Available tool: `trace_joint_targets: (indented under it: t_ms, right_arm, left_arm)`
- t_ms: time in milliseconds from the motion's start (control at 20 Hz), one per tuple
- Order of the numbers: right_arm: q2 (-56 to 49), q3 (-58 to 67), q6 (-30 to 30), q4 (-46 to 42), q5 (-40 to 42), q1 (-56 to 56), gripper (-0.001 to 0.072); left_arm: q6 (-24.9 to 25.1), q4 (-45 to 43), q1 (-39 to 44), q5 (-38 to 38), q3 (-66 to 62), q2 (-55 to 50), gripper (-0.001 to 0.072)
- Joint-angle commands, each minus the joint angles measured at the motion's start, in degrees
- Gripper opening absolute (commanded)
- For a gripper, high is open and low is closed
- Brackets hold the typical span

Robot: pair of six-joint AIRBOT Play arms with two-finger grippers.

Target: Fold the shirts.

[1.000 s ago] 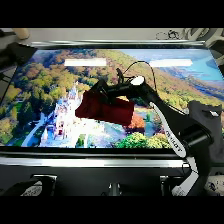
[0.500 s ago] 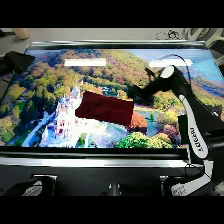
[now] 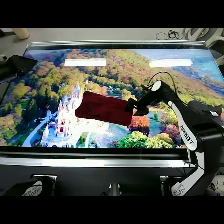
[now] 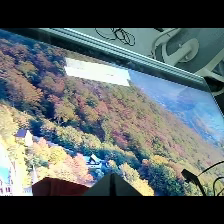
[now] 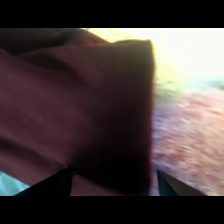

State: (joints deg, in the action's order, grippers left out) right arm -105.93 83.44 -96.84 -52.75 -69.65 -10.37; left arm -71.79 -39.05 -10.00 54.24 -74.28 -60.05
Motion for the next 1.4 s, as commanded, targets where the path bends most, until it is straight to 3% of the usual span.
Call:
trace_joint_targets:
  t_ms: [0, 50, 150, 250, 450, 750, 1150, 1250, 1350]
  right_arm:
    - [-1.73, -0.26, 0.79, 5.97, 4.52, -1.62, 0.0178]
    - [-1.57, 0.52, 1.49, 6.43, 4.04, -1.53, 0.002]
    - [0.13, 4.52, 6.4, 8.72, 0.07, 0.17, 0.0021]
    - [3.8, 10.78, 6.86, 8.61, -6.08, 4.33, 0.002]
    - [13.97, 19.93, 0.35, 1.84, -14.03, 19.54, 0.0019]
    - [21.51, 20.17, -2.19, -0.44, -18.64, 40.81, 0.0019]
    - [26.56, 20.17, -3.76, -0.96, -21.57, 56.41, 0.002]
    - [27.58, 20.15, -4.59, -4.7, -24.06, 58.27, 0.0019]
    - [27.67, 19.5, -5.22, -13.88, -27.3, 58.36, 0.0019]
  left_arm:
    - [0.02, -0.02, -0.04, -0.02, 0.04, 0.13, 0.0027]
    - [0.02, -0.02, -0.04, -0.02, 0.04, 0.13, 0.0027]
    - [0.46, -0.04, -0.04, -0.02, 0.04, 0.11, 0.0027]
    - [1.11, -0.04, -0.04, -0.02, 0.04, 0.11, 0.0027]
    - [1.36, -0.04, -0.04, -0.07, 0.04, 0.09, 0.0027]
    - [1.53, -0.04, -0.04, -0.22, 0.04, 0.09, 0.0027]
    - [2.05, -0.04, -0.04, -0.24, 0.04, 0.09, 0.0027]
    - [2.47, -0.02, -0.04, -0.24, 0.04, 0.09, 0.0027]
    - [2.82, -0.02, -0.04, -0.22, 0.04, 0.09, 0.0027]
